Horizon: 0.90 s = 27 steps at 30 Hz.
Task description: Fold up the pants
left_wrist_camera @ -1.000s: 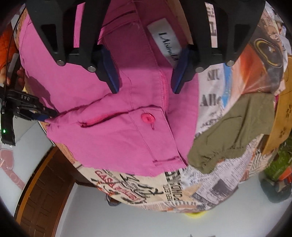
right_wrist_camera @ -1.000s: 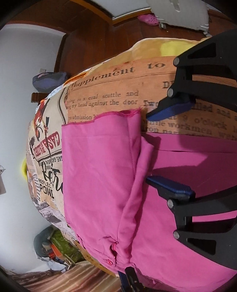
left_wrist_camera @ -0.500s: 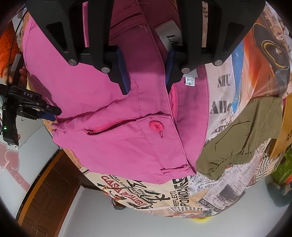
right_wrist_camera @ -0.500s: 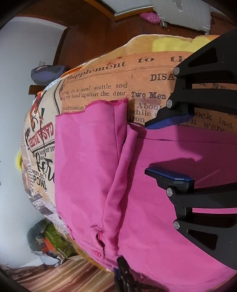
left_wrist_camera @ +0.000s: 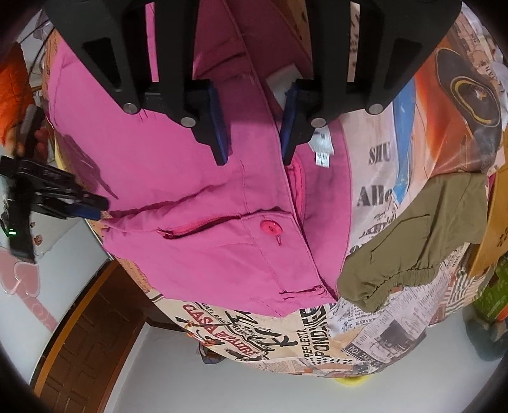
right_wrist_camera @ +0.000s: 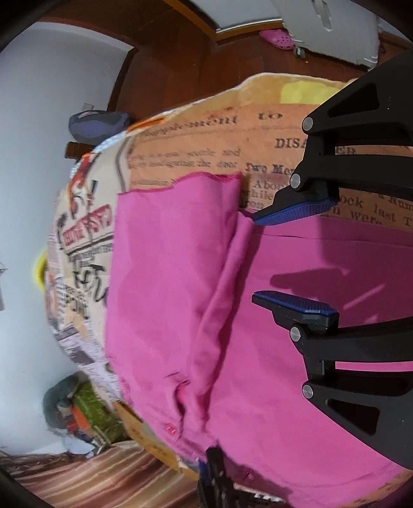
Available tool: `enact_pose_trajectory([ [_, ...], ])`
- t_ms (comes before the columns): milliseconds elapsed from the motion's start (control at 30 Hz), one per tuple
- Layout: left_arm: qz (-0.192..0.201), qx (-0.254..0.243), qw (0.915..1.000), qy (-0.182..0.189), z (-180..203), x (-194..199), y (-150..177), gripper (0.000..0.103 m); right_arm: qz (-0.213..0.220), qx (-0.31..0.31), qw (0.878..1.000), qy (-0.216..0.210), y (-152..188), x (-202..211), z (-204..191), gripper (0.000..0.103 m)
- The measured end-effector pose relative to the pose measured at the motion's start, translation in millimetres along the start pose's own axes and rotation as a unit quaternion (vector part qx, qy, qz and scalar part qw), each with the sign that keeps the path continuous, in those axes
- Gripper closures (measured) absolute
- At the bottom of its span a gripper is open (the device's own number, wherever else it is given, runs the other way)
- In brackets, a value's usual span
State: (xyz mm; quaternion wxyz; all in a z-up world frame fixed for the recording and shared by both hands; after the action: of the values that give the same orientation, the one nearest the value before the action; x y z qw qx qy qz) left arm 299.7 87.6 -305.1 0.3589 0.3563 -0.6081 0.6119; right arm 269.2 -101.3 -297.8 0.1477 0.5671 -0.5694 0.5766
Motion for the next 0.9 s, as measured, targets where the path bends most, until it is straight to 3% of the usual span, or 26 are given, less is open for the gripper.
enact_pose_trajectory([
  [33,0.0,-0.004,1.0,-0.001,1,0,1,0.07,-0.009,-0.007,1.0,-0.007,2,-7,2,0.073],
  [167,-0.003,-0.012,0.9999,-0.002,4,-4,4,0.07,-0.003,-0.022,1.0,-0.019,-2,-18,6,0.075],
  [300,-0.009,0.0,0.9999,0.013,4,-10,0,0.07,-0.002,-0.019,1.0,-0.018,-9,-23,8,0.092],
  [433,-0.011,0.003,0.9997,0.022,5,-14,-3,0.091,0.001,0.0,1.0,-0.005,-6,-20,2,0.098],
  [500,-0.006,-0.003,1.0,0.006,4,-13,-5,0.101,0.002,0.0,1.0,-0.003,-2,-14,1,0.099],
  [900,0.02,-0.013,0.9997,0.002,5,24,-6,0.101,-0.013,0.006,1.0,-0.006,31,13,-11,0.099],
])
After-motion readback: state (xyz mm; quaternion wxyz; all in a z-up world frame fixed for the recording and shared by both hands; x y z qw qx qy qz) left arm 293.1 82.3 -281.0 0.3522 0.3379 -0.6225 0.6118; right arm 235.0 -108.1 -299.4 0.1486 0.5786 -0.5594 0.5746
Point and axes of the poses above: each gripper's, at about its wrist camera, not at the fingertips, and x roughly against the way its jaws point, z to its right, y to its underside, the point moved 8 cm from there along -x, roughly the way its jaws point, and after that the axes turned 10 degrees about -y, right-handed, at the moved point
